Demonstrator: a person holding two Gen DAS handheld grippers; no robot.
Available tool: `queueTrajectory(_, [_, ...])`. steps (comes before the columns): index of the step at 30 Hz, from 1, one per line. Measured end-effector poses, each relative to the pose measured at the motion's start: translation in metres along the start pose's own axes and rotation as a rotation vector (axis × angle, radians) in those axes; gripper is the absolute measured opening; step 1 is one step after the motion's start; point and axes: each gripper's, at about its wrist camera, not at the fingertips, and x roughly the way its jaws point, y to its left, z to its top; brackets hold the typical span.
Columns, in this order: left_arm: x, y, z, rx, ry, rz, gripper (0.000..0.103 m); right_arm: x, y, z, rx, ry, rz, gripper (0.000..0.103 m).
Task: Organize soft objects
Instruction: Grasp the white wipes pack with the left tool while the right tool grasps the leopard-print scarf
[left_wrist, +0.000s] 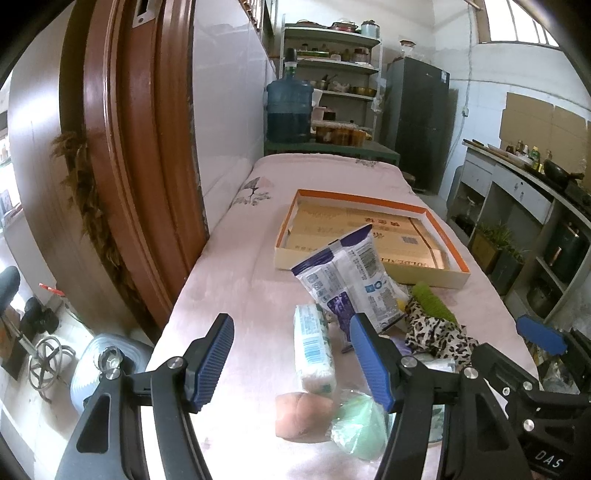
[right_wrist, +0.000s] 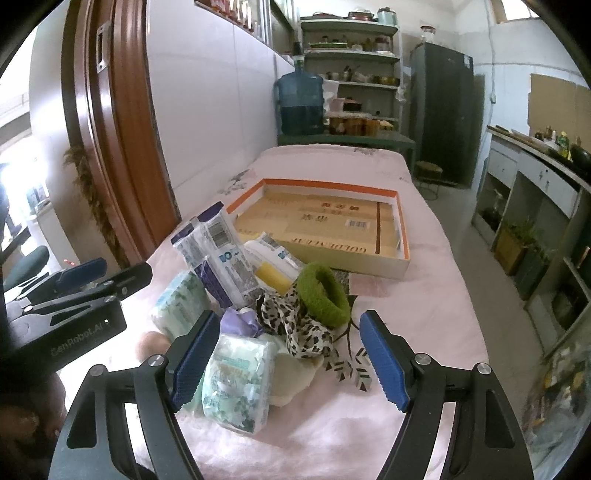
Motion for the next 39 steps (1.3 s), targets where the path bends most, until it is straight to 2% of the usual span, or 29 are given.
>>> queueTrajectory(3, [0.006, 0.009, 0.0, -0.026, 0.014, -0.008, 0.066, 0.004, -0.002, -0.002, -0.002, 0.015, 0.013, 0.079])
queueTrajectory(8, [0.027, 0.025, -0.005, -0.094, 0.09, -0.058, 0.066, 0.018, 0.0, -0.007, -0.02, 0.058, 0.043, 0.079])
queueTrajectory(18, [0.065, 0.016, -0.009, -0.078, 0.181, -0.09, 0.066, 0.056, -0.007, -0.004, -0.018, 0.109, 0.033, 0.079])
queueTrajectory(24, [0.084, 0.01, -0.012, -0.073, 0.232, -0.106, 0.065, 0.078, -0.015, -0.002, 0.016, 0.141, 0.066, 0.079])
queueTrajectory(25, [0.086, 0.01, -0.013, -0.072, 0.24, -0.111, 0.063, 0.081, -0.017, -0.002, 0.024, 0.142, 0.076, 0.077])
queueTrajectory(28, [0.094, 0.011, -0.017, -0.084, 0.273, -0.134, 0.055, 0.082, -0.021, -0.003, 0.045, 0.137, 0.094, 0.036])
queueTrajectory(30, [0.098, 0.013, -0.021, -0.108, 0.287, -0.17, 0.041, 0.083, -0.026, -0.003, 0.067, 0.143, 0.111, 0.024])
queueTrajectory(33, [0.098, 0.017, -0.024, -0.135, 0.279, -0.218, 0.025, 0.081, -0.031, -0.004, 0.094, 0.147, 0.138, 0.019])
queueTrajectory(39, [0.083, 0.016, -0.016, -0.122, 0.216, -0.237, 0.023, 0.066, -0.031, -0.003, 0.099, 0.119, 0.163, 0.016])
